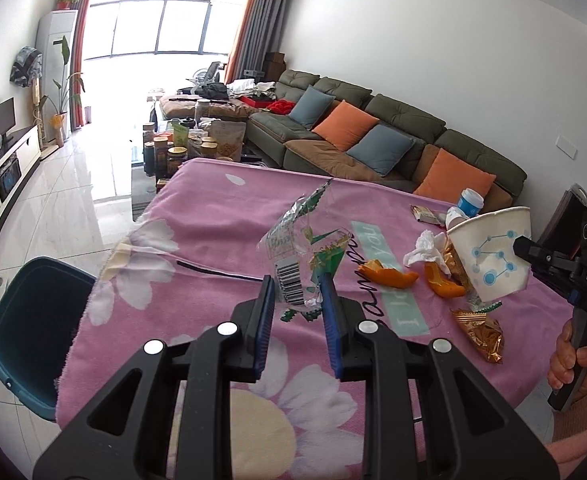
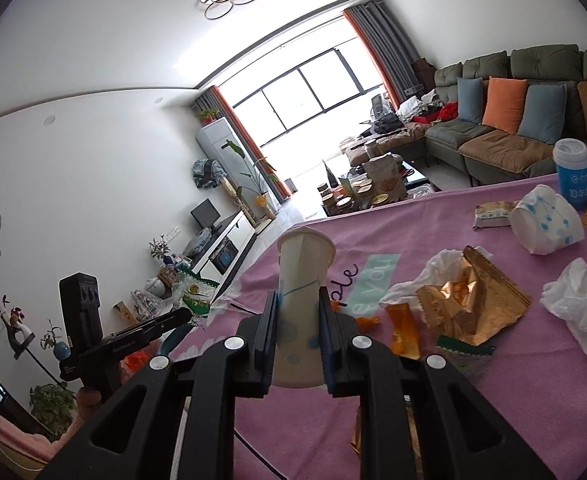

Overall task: Collect trash
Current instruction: 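Carry wrapper and cup over the teal bin and open both tools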

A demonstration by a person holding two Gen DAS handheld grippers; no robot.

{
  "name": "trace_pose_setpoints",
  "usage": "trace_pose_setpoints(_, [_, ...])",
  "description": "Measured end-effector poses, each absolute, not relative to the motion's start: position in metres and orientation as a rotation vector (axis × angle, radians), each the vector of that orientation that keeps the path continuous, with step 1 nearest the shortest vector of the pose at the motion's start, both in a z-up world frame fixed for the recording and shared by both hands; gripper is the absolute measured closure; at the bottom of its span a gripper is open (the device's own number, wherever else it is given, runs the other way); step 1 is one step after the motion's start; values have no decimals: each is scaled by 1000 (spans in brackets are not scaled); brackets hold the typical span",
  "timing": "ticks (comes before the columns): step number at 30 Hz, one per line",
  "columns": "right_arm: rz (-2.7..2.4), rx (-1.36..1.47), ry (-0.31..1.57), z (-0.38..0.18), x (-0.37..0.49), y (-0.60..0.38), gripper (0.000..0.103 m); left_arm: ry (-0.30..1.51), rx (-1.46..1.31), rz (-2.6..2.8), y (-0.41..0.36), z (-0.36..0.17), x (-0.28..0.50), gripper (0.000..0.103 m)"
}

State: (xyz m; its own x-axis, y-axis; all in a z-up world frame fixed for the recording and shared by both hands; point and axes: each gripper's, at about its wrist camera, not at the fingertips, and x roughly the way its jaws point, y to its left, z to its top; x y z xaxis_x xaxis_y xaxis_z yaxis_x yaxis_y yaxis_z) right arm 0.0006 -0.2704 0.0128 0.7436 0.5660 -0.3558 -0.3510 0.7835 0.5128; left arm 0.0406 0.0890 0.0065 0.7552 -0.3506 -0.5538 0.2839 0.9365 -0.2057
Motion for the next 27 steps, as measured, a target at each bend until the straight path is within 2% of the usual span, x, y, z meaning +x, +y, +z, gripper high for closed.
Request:
trace_pose_setpoints(8, [714,400,608,8,41,-197,85,601,-152,-218,145,19,26,79])
trace_pose_setpoints(27, [964,300,678,20,90,-64,85,580,-211,-19,235,31,-1,79])
